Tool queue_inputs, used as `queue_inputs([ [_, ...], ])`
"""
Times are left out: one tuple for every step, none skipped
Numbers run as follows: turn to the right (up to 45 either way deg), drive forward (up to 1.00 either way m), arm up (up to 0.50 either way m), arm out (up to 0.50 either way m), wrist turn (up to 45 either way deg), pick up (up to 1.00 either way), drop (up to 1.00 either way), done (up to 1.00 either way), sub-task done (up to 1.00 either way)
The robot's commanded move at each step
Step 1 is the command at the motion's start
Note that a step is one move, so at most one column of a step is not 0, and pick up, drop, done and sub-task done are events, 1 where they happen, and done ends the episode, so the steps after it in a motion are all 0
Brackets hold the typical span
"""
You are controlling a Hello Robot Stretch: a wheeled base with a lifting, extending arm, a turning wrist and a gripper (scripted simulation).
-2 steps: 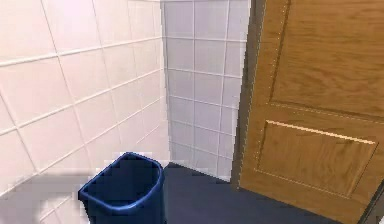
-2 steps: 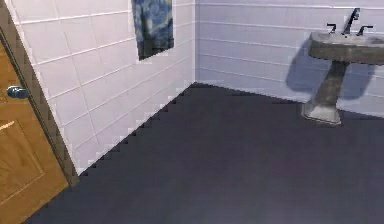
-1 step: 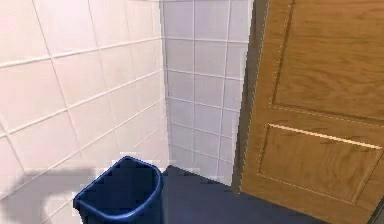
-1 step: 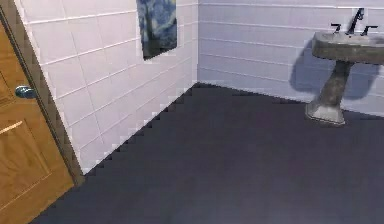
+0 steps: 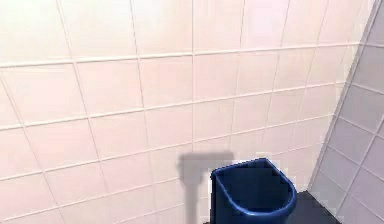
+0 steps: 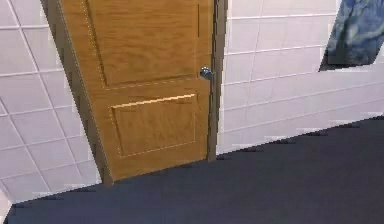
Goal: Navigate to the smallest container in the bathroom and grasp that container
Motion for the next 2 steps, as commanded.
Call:
queue_inputs([
  [-45.0,0.00,0.00,0.00,0.0,0.00,0.00,0.00,0.00],
  [-45.0,0.00,0.00,0.00,0.0,0.00,0.00,0.00,0.00],
])
